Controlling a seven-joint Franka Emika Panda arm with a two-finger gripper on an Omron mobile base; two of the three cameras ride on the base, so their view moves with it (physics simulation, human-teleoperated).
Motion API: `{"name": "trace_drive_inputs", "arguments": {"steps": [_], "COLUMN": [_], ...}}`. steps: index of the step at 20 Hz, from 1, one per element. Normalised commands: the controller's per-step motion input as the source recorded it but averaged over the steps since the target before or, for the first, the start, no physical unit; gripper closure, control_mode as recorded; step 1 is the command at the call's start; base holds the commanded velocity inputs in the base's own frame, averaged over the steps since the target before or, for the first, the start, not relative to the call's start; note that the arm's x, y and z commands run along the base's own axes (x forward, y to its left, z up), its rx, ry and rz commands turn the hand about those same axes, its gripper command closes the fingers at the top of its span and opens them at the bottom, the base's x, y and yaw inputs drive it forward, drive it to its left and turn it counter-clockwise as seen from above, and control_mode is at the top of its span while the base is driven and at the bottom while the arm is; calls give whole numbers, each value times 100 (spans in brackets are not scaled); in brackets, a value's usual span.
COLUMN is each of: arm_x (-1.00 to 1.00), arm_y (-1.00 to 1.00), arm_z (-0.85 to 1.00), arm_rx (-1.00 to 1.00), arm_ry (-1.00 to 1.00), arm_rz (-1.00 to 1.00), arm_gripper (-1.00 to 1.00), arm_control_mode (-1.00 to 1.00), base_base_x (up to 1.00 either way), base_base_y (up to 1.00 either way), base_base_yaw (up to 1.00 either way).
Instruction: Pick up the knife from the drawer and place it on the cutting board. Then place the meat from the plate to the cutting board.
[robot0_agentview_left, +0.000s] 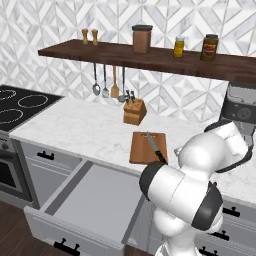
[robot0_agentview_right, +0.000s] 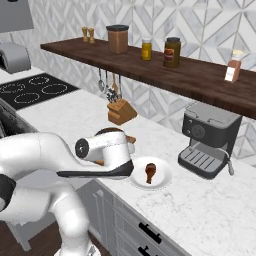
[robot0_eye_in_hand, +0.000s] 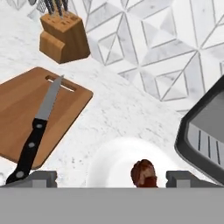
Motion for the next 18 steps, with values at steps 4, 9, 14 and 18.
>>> {"name": "trace_drive_inputs", "arguments": {"steps": [4,9,14,18], "arm_x": [0,13,45,6], "arm_y": [-56,-54,-41,-1], "arm_z": [100,86,55,58], "arm_rx": [21,43,70,63], "arm_ry": [0,8,24,22], "arm_rz": [2,-11,-16,-3], "arm_gripper": [-100,-100,-100,-100], "arm_control_mode": [-100,-100,-100,-100], "base_base_x": [0,0,0,0], "base_base_y": [0,0,0,0], "base_base_yaw": [0,0,0,0]}}
